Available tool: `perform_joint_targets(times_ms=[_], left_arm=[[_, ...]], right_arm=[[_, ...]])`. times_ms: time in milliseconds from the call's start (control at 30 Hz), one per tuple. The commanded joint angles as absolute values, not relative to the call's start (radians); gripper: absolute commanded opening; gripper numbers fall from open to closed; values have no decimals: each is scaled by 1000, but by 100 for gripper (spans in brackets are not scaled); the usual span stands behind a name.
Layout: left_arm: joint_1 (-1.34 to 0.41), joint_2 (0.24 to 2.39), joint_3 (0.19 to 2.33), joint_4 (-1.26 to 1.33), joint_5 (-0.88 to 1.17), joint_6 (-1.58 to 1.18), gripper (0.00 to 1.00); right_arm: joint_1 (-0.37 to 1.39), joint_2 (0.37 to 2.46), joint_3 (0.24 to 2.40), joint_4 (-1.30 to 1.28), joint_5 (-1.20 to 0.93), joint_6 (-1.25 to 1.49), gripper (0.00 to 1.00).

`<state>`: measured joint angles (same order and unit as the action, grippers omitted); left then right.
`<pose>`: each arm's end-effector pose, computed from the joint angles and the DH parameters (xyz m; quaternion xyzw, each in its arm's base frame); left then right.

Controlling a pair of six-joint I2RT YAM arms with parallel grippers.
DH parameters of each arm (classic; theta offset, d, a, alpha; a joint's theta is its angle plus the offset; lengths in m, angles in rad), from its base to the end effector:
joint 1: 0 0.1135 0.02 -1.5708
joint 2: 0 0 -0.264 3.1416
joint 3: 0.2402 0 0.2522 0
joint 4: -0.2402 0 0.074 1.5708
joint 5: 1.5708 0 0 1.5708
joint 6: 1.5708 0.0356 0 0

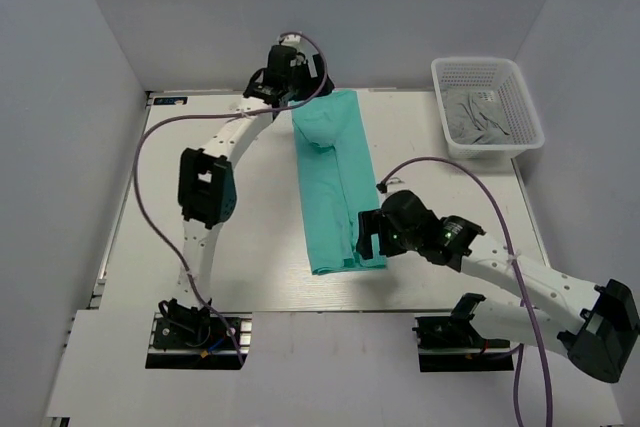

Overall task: Fold and stack the t-shirts
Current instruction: Rotate the tshirt 90 degrees, then grab the bottom of the folded rectangular tshirt with both arms

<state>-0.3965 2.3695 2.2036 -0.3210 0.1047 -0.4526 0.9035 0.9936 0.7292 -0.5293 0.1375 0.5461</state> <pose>0.5127 -0.2187 0.2652 0.0030 0.8560 -0.2530 0.4509 0.1305 0.1578 0.2507 -0.1385 0.9132 0.2030 0.3251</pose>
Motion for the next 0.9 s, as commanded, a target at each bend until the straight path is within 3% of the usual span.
perform_joint_targets(times_ms=[0, 133, 233, 333, 600, 867], left_arm=[[-420, 2062, 2013, -414, 100, -376, 100], [-420, 1766, 1421, -277, 100, -457, 100], [-420, 1568, 1130, -140, 161, -521, 100], [-420, 1458, 998, -152, 178, -551, 100], [-420, 1402, 776, -210, 330, -589, 100], [-439, 1260, 735, -308, 307, -578, 100]], right_arm=[[887, 1041, 796, -526, 315, 620, 90], [871, 1091, 795, -318, 30, 476, 90], [871, 1181, 822, -296, -69, 411, 90], [861, 1279, 830, -318, -95, 403, 90], [831, 1397, 805, -272, -204, 405, 90], [805, 1480, 847, -364, -334, 310, 90]])
